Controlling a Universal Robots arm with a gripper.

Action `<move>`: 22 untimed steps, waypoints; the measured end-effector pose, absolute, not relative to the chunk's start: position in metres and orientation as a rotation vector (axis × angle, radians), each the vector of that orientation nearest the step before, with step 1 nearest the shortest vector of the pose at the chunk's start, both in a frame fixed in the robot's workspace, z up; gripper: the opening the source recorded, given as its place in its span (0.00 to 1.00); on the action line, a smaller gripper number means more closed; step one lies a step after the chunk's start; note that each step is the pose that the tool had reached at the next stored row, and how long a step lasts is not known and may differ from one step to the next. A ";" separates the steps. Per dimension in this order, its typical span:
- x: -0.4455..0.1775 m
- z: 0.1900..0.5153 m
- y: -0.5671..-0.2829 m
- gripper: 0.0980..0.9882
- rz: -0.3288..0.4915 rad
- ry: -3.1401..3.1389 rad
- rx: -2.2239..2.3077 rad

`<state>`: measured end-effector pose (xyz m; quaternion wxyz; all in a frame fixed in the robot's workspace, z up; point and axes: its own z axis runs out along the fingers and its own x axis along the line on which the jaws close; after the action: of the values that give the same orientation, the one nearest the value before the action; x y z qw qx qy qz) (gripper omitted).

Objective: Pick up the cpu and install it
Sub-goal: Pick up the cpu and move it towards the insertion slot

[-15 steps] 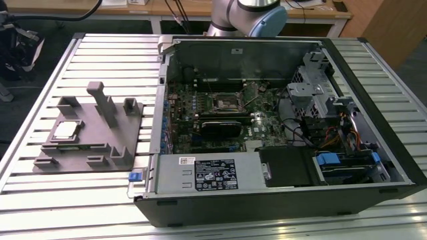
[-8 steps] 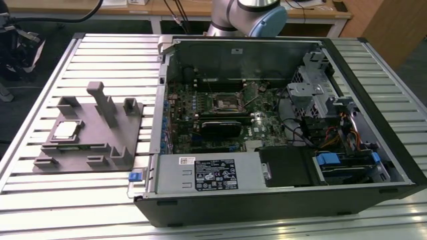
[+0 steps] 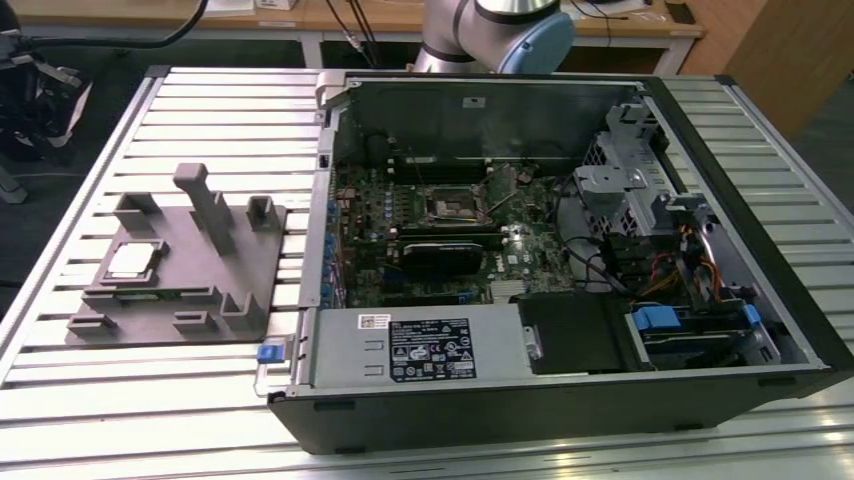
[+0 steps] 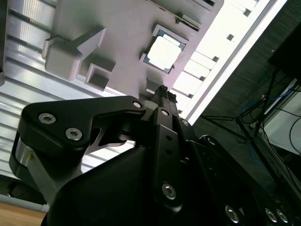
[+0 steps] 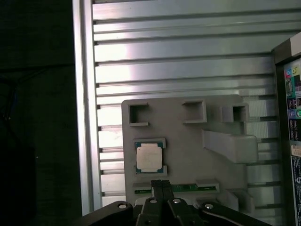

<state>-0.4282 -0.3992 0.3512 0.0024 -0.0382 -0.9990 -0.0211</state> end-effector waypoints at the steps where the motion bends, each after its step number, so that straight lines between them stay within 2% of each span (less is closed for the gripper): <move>1: -0.428 0.351 -0.399 0.01 -0.066 -3.134 -0.120; 8: -0.428 0.348 -0.399 0.02 -0.066 -3.134 -0.120; 10: -0.428 0.346 -0.400 0.15 -0.066 -3.134 -0.120; 11: -0.428 0.345 -0.400 0.15 -0.066 -3.132 -0.120; 13: -0.428 0.341 -0.400 0.28 -0.066 -3.128 -0.119; 15: -0.428 0.337 -0.401 0.28 -0.066 -3.125 -0.117; 16: -0.428 0.336 -0.401 0.41 -0.066 -3.124 -0.116; 17: -0.428 0.334 -0.401 0.41 -0.066 -3.124 -0.115; 18: -0.428 0.332 -0.402 0.48 -0.066 -3.124 -0.115; 19: -0.428 0.330 -0.402 0.48 -0.066 -3.123 -0.114; 20: -0.428 0.328 -0.402 0.55 -0.067 -3.123 -0.115; 22: -0.428 0.325 -0.402 0.55 -0.067 -3.123 -0.114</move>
<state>-0.4282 -0.4021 0.3246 0.0077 -0.0366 -0.9991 -0.0213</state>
